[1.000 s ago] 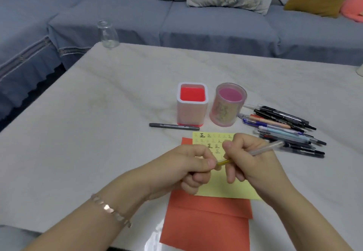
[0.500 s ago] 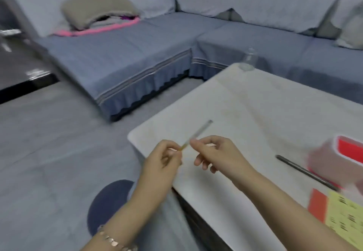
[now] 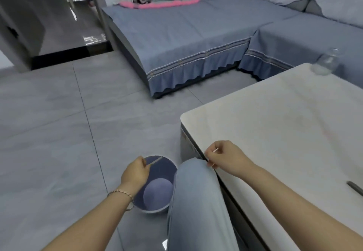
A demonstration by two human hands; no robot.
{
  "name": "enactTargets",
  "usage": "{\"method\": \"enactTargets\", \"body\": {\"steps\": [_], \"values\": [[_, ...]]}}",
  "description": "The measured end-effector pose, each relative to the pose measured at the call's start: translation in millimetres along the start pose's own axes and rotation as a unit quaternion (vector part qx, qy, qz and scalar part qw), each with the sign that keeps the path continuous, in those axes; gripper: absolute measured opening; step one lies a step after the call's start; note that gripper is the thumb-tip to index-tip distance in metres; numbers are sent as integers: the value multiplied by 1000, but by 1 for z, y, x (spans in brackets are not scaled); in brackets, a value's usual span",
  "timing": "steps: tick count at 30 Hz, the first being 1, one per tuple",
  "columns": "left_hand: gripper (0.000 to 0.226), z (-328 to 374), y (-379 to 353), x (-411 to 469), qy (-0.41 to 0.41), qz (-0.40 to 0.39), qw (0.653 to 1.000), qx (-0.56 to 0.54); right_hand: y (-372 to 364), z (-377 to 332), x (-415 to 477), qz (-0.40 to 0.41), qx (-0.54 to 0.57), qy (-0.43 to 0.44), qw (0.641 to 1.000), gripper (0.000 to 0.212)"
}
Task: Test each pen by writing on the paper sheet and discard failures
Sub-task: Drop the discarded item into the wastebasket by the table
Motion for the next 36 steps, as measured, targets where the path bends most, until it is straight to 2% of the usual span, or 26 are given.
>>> {"method": "enactTargets", "body": {"steps": [2,4,6,9,11,13,17,20,24,28,33,36], "values": [[22,12,-2,0,-20,7,1000,-4,6,8,-4,9,-15,-7,1000,16],[26,36,2,-8,-63,29,996,-58,14,17,-10,19,-20,-18,999,16],[25,69,8,-24,-131,44,984,-111,21,26,-17,27,-21,-30,999,15],[23,125,12,-57,-260,49,956,-128,32,44,-34,37,-25,-48,998,15],[24,158,8,-82,-332,20,937,-110,40,58,-48,41,-31,-61,997,15],[22,189,-7,-105,-375,-58,922,-77,51,79,-69,51,-33,-79,995,15],[18,239,-53,-143,-384,-239,892,24,74,128,-121,76,-63,-125,987,13],[17,272,-94,-171,-395,-324,857,73,93,168,-173,118,-88,-171,974,14],[16,306,-144,-209,-444,-362,809,131,113,221,-245,175,-81,-239,952,20],[15,330,-182,-249,-481,-374,777,158,128,268,-313,215,-67,-312,923,11],[15,348,-216,-286,-518,-383,743,182,139,318,-373,282,-83,-393,871,14],[16,353,-228,-298,-526,-385,735,184,149,344,-395,347,-161,-422,822,21]]}}
Point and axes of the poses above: each hand's wrist, its own x-axis towards the middle knuckle, its own y-axis out of the back of the hand, z = x × y, the point moved 1 cm from there along x, towards the middle knuckle, and after that the axes turned 3 degrees about -x, right-handed, at the moved point
